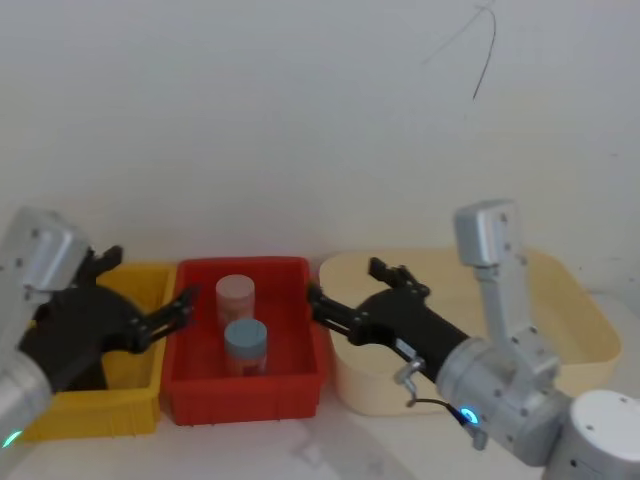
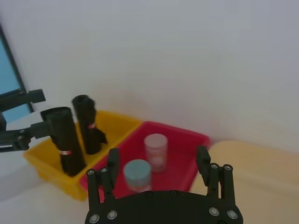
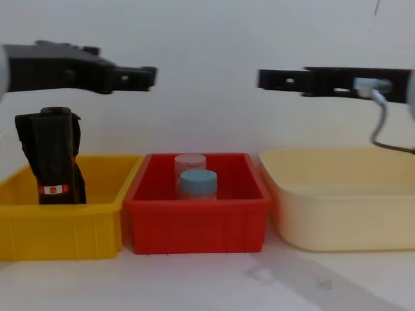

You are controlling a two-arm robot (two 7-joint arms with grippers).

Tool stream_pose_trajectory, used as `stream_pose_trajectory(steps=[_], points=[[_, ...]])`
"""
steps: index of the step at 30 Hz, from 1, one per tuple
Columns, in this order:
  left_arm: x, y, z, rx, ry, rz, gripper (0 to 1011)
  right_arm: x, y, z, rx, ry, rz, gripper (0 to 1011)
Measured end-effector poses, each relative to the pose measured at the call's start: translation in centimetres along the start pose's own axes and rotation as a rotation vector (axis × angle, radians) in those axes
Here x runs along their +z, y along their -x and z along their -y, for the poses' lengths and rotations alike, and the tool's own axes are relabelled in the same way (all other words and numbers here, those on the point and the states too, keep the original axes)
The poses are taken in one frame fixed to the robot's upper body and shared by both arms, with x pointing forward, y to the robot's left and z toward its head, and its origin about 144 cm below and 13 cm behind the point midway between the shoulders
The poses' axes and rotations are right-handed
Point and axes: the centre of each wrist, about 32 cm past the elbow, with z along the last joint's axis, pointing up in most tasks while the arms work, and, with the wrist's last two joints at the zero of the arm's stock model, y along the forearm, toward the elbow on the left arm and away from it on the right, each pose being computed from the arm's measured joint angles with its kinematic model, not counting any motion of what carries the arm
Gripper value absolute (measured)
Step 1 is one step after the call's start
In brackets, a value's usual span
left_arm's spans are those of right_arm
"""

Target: Pick up the garbage bag with the one hand and transfer it to the other hand.

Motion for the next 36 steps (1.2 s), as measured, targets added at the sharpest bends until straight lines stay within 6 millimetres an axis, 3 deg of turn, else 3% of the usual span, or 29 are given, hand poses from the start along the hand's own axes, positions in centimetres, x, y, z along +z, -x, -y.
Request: stream_pose_trajectory(steps=[14,24,36], points=[[-2.6,-1.9,-5.5,0.087,-0.041,-0.152,1001,0.9,1.8,-4.7,0.063,0.076,-0.018,1001],[-3.6,-3.1,-6.8,0.11,-0.038,-0.191,1001,1.2,2.4,-6.6,0.074,0.109,-0.018,1001],[-4.3,-4.3,-6.8,0.121,-0.019,-0.215,1001,1.4,2.7,-7.6,0.09,0.135,-0.021,1001]])
